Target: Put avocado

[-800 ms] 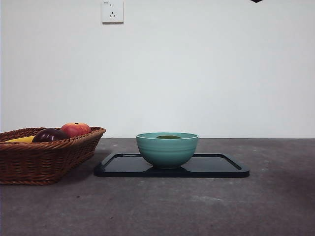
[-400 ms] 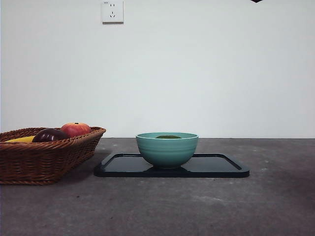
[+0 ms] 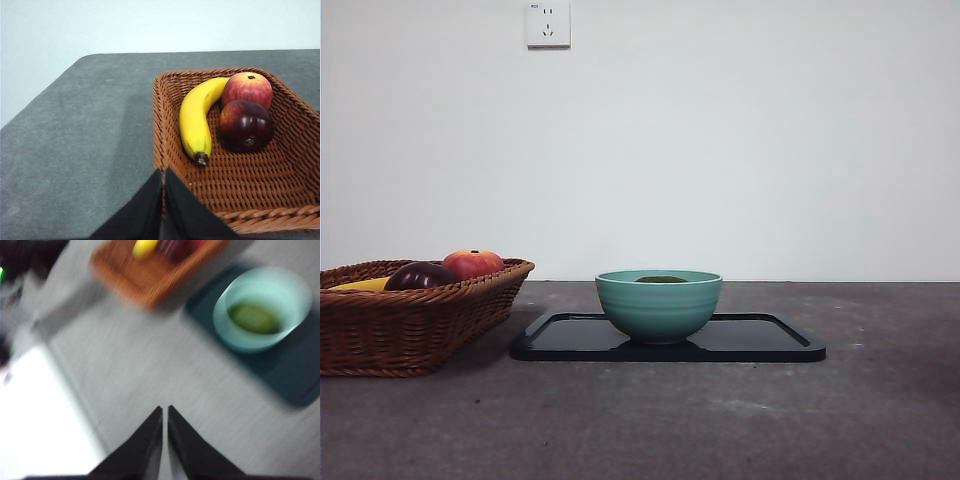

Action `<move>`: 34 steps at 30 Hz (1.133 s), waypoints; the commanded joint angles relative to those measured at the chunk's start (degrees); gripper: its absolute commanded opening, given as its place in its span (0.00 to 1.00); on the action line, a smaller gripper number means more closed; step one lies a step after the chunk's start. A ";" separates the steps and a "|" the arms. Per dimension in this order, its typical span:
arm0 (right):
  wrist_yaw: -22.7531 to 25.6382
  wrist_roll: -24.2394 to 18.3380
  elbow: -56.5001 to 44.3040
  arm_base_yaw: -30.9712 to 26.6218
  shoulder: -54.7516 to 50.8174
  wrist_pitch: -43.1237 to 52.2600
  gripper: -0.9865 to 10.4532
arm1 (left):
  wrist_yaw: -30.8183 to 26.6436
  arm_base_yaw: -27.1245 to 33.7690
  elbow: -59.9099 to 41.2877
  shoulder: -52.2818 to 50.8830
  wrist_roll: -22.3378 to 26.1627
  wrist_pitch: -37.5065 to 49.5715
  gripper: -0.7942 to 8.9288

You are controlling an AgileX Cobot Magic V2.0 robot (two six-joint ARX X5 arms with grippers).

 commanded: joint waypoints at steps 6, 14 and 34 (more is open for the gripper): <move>0.48 -1.51 -9.64 -19.93 -11.10 21.55 0.09 | 0.20 0.09 -1.18 -0.07 -0.31 -0.42 0.09; 5.66 -1.49 -30.60 -33.79 -23.89 40.87 0.09 | 0.20 0.11 -1.18 -0.07 -0.31 -0.42 0.09; 14.38 1.11 -55.65 -35.32 -44.06 47.17 0.09 | 0.20 0.11 -1.18 -0.07 -0.31 -0.42 0.09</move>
